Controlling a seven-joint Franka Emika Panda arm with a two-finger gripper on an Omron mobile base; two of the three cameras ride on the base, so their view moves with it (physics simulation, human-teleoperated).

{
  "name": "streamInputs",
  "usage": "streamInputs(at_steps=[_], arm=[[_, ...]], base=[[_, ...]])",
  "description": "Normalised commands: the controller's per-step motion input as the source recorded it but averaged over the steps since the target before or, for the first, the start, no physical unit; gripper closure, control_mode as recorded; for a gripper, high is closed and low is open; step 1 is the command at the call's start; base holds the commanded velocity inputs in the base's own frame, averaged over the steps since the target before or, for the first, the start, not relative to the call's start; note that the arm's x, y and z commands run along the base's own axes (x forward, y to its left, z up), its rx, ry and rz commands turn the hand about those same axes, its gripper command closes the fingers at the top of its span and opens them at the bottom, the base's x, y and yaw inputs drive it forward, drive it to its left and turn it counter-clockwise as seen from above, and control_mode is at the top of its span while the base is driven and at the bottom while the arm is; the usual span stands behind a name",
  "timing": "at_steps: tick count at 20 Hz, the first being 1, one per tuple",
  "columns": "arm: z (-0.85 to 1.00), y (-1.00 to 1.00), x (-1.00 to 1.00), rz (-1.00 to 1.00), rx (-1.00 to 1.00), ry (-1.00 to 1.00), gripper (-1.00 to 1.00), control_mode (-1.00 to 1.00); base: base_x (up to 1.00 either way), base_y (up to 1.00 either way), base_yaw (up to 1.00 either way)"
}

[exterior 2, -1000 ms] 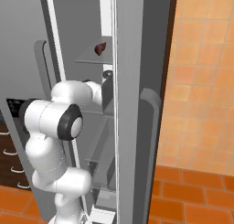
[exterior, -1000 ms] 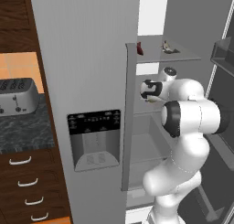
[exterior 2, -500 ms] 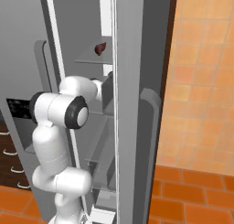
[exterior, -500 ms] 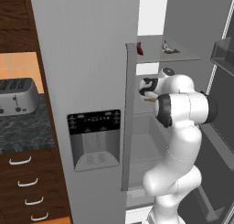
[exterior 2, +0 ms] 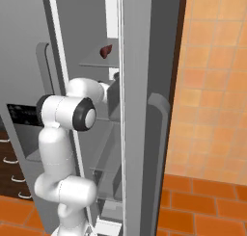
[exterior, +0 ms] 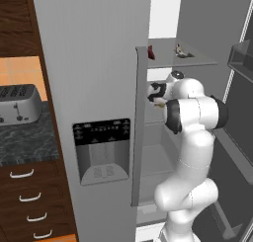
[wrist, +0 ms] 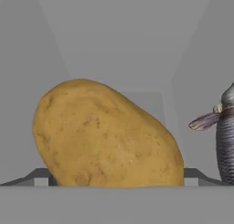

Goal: Place one potato and one fish in each tupperware on the nearby counter, to pack two identical lunches.

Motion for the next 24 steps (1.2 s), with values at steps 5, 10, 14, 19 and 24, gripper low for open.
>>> streamInputs(at_steps=[5, 10, 14, 19, 24], arm=[[0.22, 0.17, -0.90, 0.01, 0.00, -0.04, 1.00, -1.00], [0.76, 0.11, -1.00, 0.04, 0.00, -0.05, 1.00, -1.00], [0.40, 0.05, -1.00, 0.00, 0.00, 0.00, 1.00, -1.00], [0.24, 0.14, -1.00, 0.01, 0.00, 0.00, 1.00, -1.00], [0.03, 0.27, -1.00, 0.05, 0.00, -0.03, 1.00, -1.00]], base=[[0.00, 0.00, 0.00], [0.00, 0.00, 0.00], [0.00, 0.00, 0.00], [0.00, 0.00, 0.00], [0.00, 0.00, 0.00]])
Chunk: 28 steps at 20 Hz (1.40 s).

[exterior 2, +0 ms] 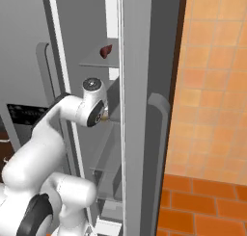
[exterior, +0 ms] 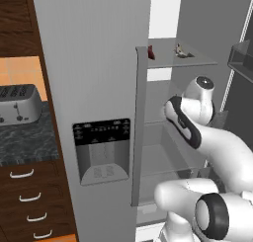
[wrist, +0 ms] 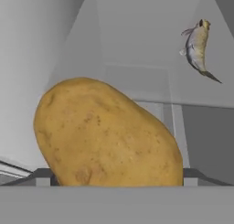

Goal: Place one potato and one fish in each tupperware on the nearby counter, to pack two identical lunches.

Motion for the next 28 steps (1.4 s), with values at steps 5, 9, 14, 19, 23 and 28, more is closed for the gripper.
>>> streamInputs(at_steps=[5, 9, 14, 19, 23, 28], arm=[[0.52, 0.21, -1.00, 0.05, 0.00, 0.00, 1.00, -1.00], [0.93, 0.05, -1.00, 0.01, 0.02, 0.02, 1.00, -1.00], [0.41, 0.00, -1.00, 0.00, 0.00, 0.00, 1.00, -1.00], [-0.08, 0.03, -0.80, 0.00, -0.01, 0.00, 1.00, 1.00], [0.00, 0.00, 0.00, 0.00, 0.00, 0.00, 1.00, 1.00], [0.00, 0.00, 0.00, 0.00, 0.00, 0.00, 1.00, 1.00]], base=[[0.00, 0.00, 0.00], [0.00, 0.00, 0.00], [0.00, 0.00, 0.00], [-0.20, 0.06, 0.01], [-0.82, 0.86, 0.06], [-0.02, 1.00, 0.06]])
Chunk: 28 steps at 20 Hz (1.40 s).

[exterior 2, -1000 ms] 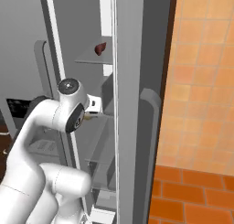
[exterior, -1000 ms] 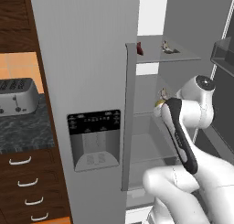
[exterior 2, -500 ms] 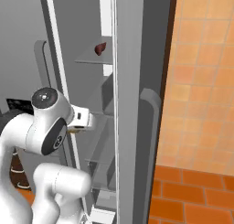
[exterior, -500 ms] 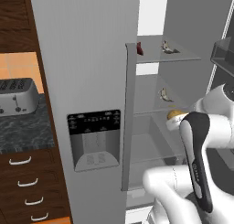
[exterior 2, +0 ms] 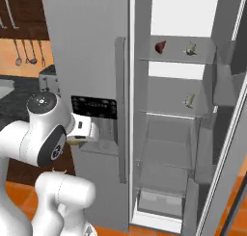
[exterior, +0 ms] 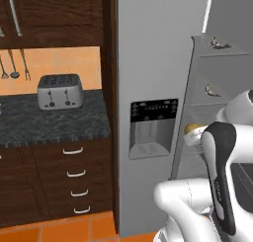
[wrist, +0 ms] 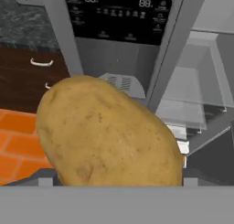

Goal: Place one potato and one fish in each tupperware on the nearby counter, to pack two identical lunches.

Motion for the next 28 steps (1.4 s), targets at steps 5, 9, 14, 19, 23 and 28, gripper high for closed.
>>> streamInputs(at_steps=[5, 9, 14, 19, 23, 28], arm=[[0.00, 0.00, 0.00, 0.00, 0.00, 0.00, 1.00, 1.00], [0.00, 0.00, 0.00, 0.00, 0.00, 0.00, 1.00, 1.00], [0.00, 0.00, 0.00, 0.00, 0.00, 0.00, 1.00, 1.00], [0.00, 0.00, 0.00, 0.00, 0.00, 0.00, 1.00, 1.00], [0.00, 0.00, 0.00, 0.00, 0.00, 0.00, 1.00, 1.00], [0.00, 0.00, 0.00, 0.00, 0.00, 0.00, 1.00, 1.00]], base=[[0.34, 1.00, 0.29], [0.41, 1.00, 0.44], [0.74, 1.00, 0.43], [1.00, 1.00, 0.32], [1.00, 0.81, 0.04], [0.81, 0.21, -0.23]])
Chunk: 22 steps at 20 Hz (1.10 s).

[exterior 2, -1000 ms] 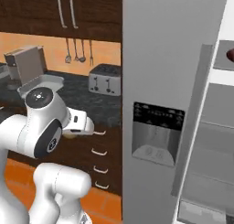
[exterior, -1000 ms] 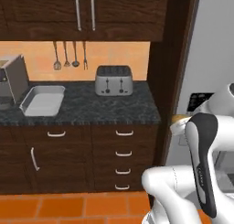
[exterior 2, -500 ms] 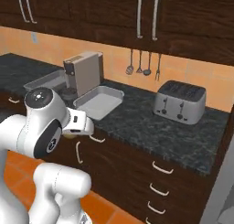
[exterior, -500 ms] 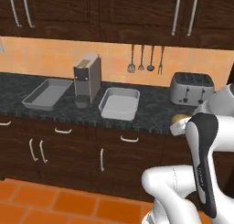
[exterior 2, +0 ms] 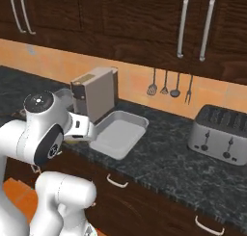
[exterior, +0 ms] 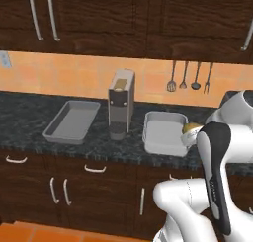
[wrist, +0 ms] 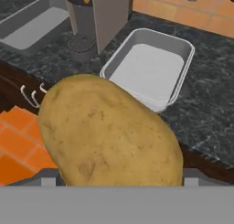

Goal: Place one potato and one fish in each tupperware on the nearby counter, to pack two identical lunches.

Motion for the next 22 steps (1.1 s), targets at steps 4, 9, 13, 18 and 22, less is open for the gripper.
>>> streamInputs(at_steps=[4, 9, 13, 18, 22], arm=[[0.00, 0.00, 0.00, 0.00, 0.00, 0.00, 1.00, 1.00], [0.00, 0.00, 0.00, 0.00, 0.00, 0.00, 1.00, 1.00], [-0.15, 0.05, 0.07, -0.03, 0.00, 0.00, 1.00, -1.00], [-0.69, 0.00, 0.43, 0.00, 0.00, 0.16, 1.00, -1.00], [-0.41, 0.00, 0.76, 0.00, 0.00, 0.03, 1.00, -1.00]], base=[[0.62, 0.14, -0.41], [0.57, 0.48, -0.54], [0.36, 0.49, -0.33], [0.00, 0.00, 0.00], [0.00, 0.00, 0.00]])
